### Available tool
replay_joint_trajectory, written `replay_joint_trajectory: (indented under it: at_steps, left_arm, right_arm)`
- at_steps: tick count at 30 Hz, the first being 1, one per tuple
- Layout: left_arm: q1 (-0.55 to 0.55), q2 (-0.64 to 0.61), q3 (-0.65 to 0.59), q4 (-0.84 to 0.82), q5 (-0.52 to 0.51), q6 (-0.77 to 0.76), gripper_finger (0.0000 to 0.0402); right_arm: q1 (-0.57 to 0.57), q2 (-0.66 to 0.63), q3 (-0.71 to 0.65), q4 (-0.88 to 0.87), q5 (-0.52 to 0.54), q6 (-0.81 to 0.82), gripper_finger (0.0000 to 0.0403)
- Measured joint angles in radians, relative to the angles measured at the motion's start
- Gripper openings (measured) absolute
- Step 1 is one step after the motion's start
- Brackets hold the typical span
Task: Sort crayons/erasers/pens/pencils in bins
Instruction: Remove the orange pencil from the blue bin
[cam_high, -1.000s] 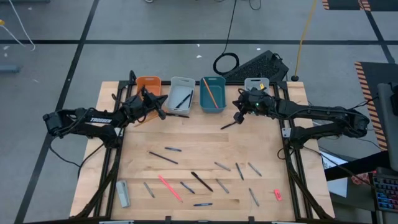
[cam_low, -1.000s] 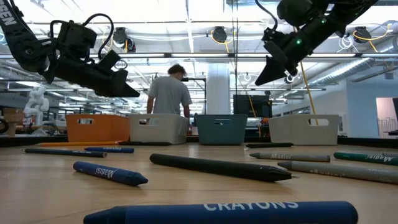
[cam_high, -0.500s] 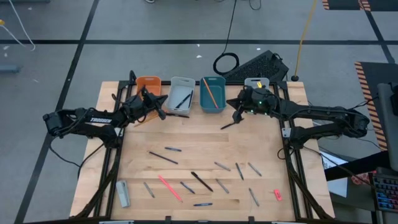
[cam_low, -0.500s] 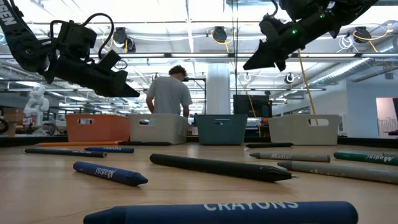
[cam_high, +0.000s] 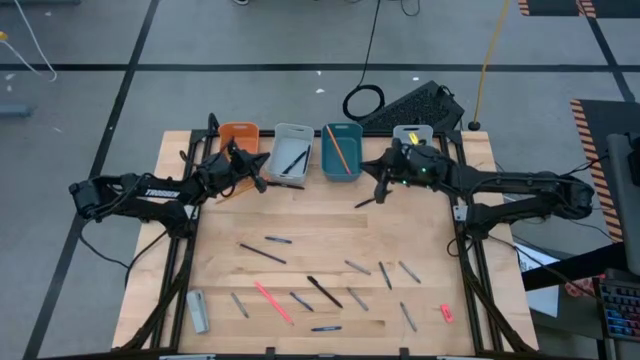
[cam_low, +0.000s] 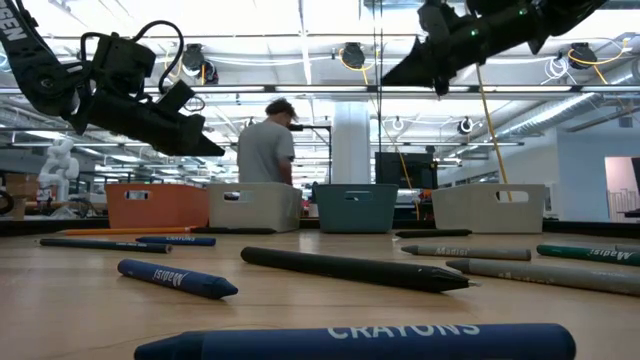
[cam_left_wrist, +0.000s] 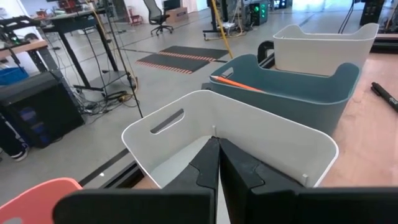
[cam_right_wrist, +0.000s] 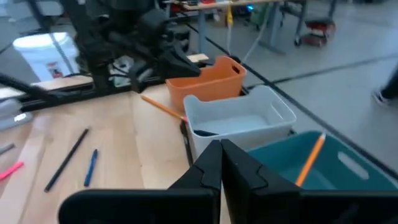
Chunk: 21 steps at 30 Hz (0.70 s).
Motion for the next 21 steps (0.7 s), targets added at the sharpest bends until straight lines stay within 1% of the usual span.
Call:
replay_joint_trajectory:
  at_steps: [3, 8, 10, 13, 17, 19, 21]
  left_arm:
    - [0.000, 0.000, 0.000, 0.000, -0.002, 0.000, 0.0017]
    - [0.000, 0.000, 0.000, 0.000, -0.004, -0.002, 0.0017]
    - [0.000, 0.000, 0.000, 0.000, -0.004, -0.002, 0.0017]
    - [0.000, 0.000, 0.000, 0.000, -0.004, -0.002, 0.0017]
    - [0.000, 0.000, 0.000, 0.001, -0.005, -0.003, 0.0017]
    - [0.000, 0.000, 0.000, 0.005, -0.005, -0.004, 0.0017]
    - [0.000, 0.000, 0.000, 0.005, -0.005, -0.005, 0.0017]
  right_arm:
    - [0.008, -0.001, 0.000, 0.014, 0.001, -0.028, 0.0000]
    - [0.008, -0.001, -0.001, 0.021, 0.002, -0.030, 0.0000]
    - [0.008, -0.001, -0.020, 0.070, 0.002, -0.031, 0.0000]
    - [0.008, 0.000, -0.094, 0.268, -0.010, -0.012, 0.0000]
    - [0.006, 0.000, -0.216, 0.546, -0.093, 0.044, 0.0000]
    - [0.006, 0.000, -0.265, 0.649, -0.103, 0.062, 0.0000]
    - [0.004, -0.001, -0.300, 0.711, -0.098, 0.073, 0.0000]
